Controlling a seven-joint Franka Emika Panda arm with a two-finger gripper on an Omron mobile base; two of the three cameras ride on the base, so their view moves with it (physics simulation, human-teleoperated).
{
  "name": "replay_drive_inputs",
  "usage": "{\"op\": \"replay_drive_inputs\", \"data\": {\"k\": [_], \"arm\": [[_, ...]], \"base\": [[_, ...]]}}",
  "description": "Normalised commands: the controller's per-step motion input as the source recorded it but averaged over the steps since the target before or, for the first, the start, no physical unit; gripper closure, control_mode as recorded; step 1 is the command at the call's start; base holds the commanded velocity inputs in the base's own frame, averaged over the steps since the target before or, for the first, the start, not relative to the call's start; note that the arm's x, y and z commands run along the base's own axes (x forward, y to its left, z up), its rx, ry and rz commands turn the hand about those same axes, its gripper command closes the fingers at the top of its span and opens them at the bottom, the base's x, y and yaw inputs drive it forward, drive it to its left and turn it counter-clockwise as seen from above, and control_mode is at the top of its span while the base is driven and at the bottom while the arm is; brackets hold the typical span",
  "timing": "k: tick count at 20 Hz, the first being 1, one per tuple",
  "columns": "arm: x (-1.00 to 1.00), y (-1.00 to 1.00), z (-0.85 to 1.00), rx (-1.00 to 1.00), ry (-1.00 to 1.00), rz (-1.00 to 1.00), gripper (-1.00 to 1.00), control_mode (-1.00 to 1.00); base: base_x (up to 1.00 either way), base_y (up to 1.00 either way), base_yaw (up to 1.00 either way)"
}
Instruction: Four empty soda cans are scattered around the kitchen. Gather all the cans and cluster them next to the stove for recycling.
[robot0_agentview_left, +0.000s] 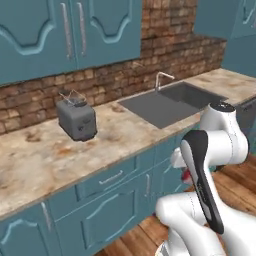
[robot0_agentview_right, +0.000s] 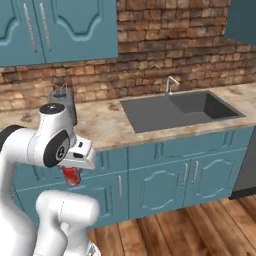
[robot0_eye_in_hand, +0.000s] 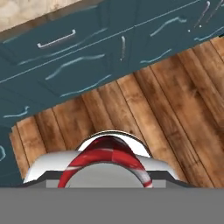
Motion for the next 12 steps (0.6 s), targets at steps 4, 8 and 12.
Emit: {"op": "replay_drive_inputs", "data": {"k": [4,8,12], "arm": [[0.00,0.00,0.00,0.00,0.00,0.00,1.00,1.00],[0.00,0.00,0.00,0.00,0.00,0.00,1.00,1.00],[0.00,0.00,0.00,0.00,0.00,0.00,1.00,1.00]], "base": [[0.05,-0.48,-0.83],[0.05,-0.43,-0.84],[0.02,-0.44,-0.84]]}}
